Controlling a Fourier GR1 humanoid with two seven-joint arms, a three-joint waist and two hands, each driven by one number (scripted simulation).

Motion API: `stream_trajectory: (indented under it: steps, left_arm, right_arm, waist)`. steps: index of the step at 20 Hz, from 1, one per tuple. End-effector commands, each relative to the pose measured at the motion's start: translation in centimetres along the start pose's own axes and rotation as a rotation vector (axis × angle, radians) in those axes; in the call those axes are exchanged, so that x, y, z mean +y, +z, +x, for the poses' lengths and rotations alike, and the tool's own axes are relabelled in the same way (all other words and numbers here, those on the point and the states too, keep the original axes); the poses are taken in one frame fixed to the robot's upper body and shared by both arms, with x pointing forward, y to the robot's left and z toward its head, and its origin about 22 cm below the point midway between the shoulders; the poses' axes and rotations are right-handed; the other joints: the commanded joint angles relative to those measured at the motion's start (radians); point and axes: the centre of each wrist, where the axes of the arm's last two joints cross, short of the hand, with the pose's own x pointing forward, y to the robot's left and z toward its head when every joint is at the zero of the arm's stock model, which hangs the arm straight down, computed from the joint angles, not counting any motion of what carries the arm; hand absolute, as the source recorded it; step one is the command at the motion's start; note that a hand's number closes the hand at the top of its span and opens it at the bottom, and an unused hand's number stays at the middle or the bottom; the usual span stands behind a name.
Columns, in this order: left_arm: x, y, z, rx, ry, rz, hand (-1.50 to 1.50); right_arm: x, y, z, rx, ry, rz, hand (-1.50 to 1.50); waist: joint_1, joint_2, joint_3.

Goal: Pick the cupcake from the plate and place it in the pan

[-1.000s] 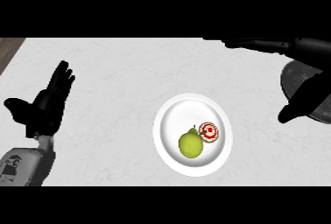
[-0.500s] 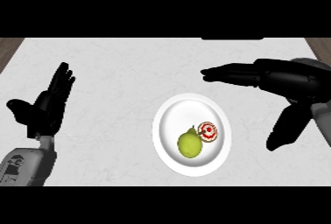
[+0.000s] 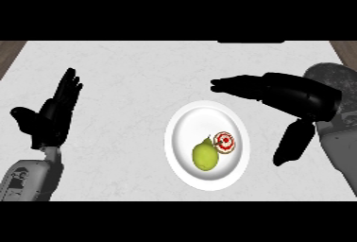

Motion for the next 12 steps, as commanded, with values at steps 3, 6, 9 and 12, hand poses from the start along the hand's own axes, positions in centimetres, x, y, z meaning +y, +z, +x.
stream_trajectory:
  steps: [3, 6, 9, 12]
  left_arm:
    - [0.8, 0.3, 0.0, -0.005, -0.006, -0.005, 0.00]
    - [0.7, -0.6, 1.8, -0.013, 0.007, -0.011, 0.00]
    - [1.0, -1.0, 1.5, -0.012, 0.019, -0.011, 0.00]
    - [-0.7, -0.2, -0.1, -0.002, 0.000, 0.003, 0.00]
  right_arm:
    - [0.7, -2.1, -1.7, 0.042, 0.016, 0.069, -1.50]
    - [2.0, -3.6, -0.7, 0.042, 0.025, 0.118, -1.50]
    - [1.8, -3.9, -2.6, 0.036, 0.029, 0.154, -1.50]
    - [3.1, -1.8, -3.1, 0.024, 0.060, 0.188, -1.50]
  waist:
    - [0.006, 0.002, 0.000]
    - [0.005, 0.001, 0.000]
    - [0.007, 0.002, 0.000]
    - [0.001, 0.001, 0.000]
